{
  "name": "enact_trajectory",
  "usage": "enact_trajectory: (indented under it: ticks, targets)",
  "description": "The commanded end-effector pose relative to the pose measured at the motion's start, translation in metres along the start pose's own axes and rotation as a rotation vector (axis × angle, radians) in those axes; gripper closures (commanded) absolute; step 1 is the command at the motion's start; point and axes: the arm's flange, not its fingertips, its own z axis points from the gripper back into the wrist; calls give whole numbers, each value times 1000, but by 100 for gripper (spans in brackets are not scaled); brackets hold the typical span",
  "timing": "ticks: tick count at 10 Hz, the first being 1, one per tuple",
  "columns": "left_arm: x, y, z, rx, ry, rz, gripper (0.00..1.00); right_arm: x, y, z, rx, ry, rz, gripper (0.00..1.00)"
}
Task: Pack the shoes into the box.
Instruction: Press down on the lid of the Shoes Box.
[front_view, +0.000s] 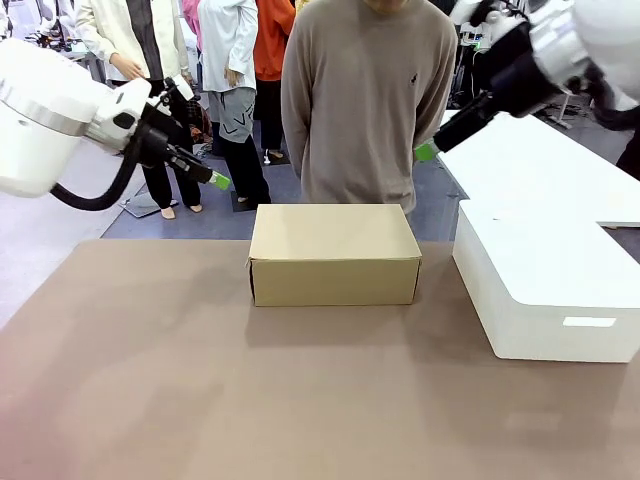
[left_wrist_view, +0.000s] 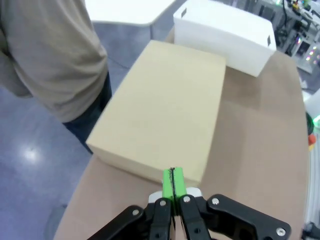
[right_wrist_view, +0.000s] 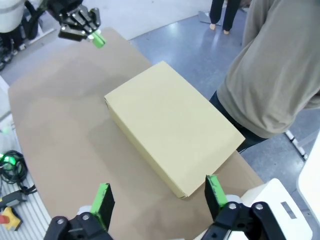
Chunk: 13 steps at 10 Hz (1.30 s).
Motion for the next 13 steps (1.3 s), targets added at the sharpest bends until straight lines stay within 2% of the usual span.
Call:
enact_trajectory:
  ticks: [1,2,4,5,10,13]
  targets:
    - [1,-28,18,-15,81,27,100,25,-12,-18,-19,111,1,26]
    - [5,-43,29,-4,121,0,100,35,-16,-34,-8,148,16,46]
    - [10,-61,45,-6,95,1,100,50,-22,-59,0,187,6,85]
    - [12,-65,48,-6,80,-12,100,55,-26,-70,-2,206,-1,100]
    - [16,-84,47,-33,248,63,100,63,-42,-116,21,257,-24,100]
    - [15,-87,45,-26,279,101,44,61,-50,-133,6,266,-51,100]
